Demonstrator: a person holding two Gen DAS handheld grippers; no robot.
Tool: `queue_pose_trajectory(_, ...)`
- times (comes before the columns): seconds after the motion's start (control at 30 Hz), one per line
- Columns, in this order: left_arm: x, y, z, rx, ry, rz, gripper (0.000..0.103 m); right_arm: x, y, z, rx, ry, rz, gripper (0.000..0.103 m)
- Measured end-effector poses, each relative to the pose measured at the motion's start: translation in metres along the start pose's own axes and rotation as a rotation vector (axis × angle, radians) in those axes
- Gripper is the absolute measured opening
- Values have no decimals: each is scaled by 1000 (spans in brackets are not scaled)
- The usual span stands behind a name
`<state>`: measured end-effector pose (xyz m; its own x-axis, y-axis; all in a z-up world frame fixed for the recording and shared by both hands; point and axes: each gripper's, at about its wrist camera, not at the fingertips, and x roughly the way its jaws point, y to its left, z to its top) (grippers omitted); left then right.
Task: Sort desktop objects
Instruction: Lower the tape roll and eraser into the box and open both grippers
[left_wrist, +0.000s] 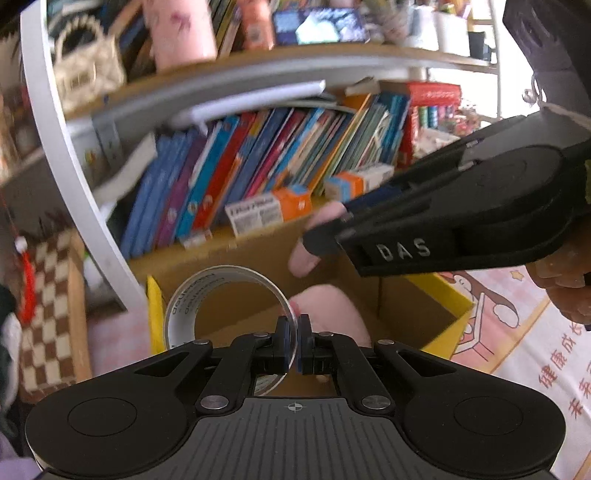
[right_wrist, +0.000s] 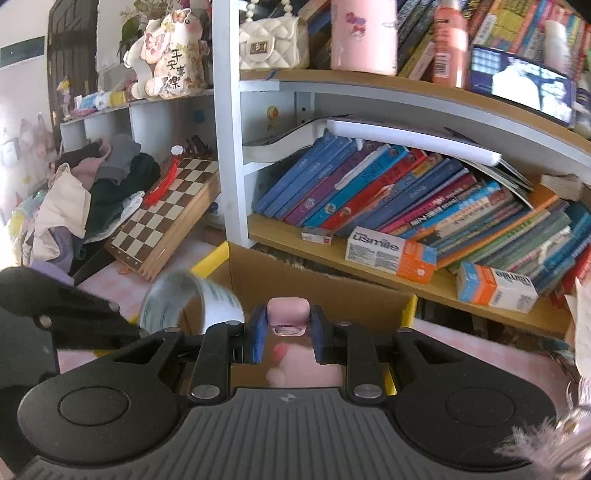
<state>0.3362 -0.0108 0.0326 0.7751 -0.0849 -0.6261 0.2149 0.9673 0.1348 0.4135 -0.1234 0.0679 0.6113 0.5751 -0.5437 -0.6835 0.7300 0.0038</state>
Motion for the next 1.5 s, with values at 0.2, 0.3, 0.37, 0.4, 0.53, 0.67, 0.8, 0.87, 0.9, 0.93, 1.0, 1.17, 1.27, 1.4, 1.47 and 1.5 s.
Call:
queue_pose_trajectory(0.2, 29, 10, 0, -52, 82, -9, 3, 39, 2, 18, -41, 15, 39, 23)
queue_pose_trajectory(0.3, 39, 15, -1, -82, 118, -16, 3, 59, 4, 23, -66, 42, 63, 23)
queue_pose_trajectory(0.37, 45, 18, -2, -107, 141, -20, 3, 72, 6, 26, -84, 67, 79, 23)
queue_pose_trajectory(0.4, 48, 19, -3, -121, 152, -23, 3, 79, 7, 26, -92, 80, 87, 23)
queue_pose_trajectory(0.53, 55, 21, -5, -150, 187, -30, 3, 100, 10, 24, -108, 121, 101, 23)
queue_pose_trajectory(0.67, 58, 22, -8, -163, 209, -24, 4, 118, 10, 19, -98, 169, 124, 23)
queue_pose_trajectory(0.8, 60, 25, -10, -182, 225, -13, 4, 133, 11, 12, -81, 228, 141, 23)
queue_pose_trajectory(0.87, 61, 26, -11, -189, 232, -8, 4, 140, 11, 9, -68, 260, 142, 23)
queue_pose_trajectory(0.9, 62, 26, -11, -188, 233, -5, 5, 143, 11, 8, -60, 280, 144, 23)
queue_pose_trajectory(0.93, 62, 25, -11, -186, 233, -3, 5, 145, 11, 7, -56, 295, 148, 23)
queue_pose_trajectory(1.0, 64, 25, -12, -184, 235, 0, 5, 148, 12, 6, -58, 311, 152, 23)
queue_pose_trajectory(1.17, 65, 25, -11, -173, 236, 6, 7, 150, 12, 5, -55, 336, 151, 23)
queue_pose_trajectory(1.27, 64, 26, -11, -164, 235, 5, 11, 150, 11, 5, -54, 337, 154, 23)
queue_pose_trajectory(1.4, 62, 23, -10, -150, 222, 2, 13, 147, 11, 7, -51, 312, 147, 35)
queue_pose_trajectory(1.47, 60, 21, -9, -140, 214, 8, 22, 145, 11, 8, -46, 298, 143, 44)
queue_pose_trajectory(1.5, 59, 20, -9, -135, 209, 12, 29, 144, 11, 9, -42, 294, 145, 47)
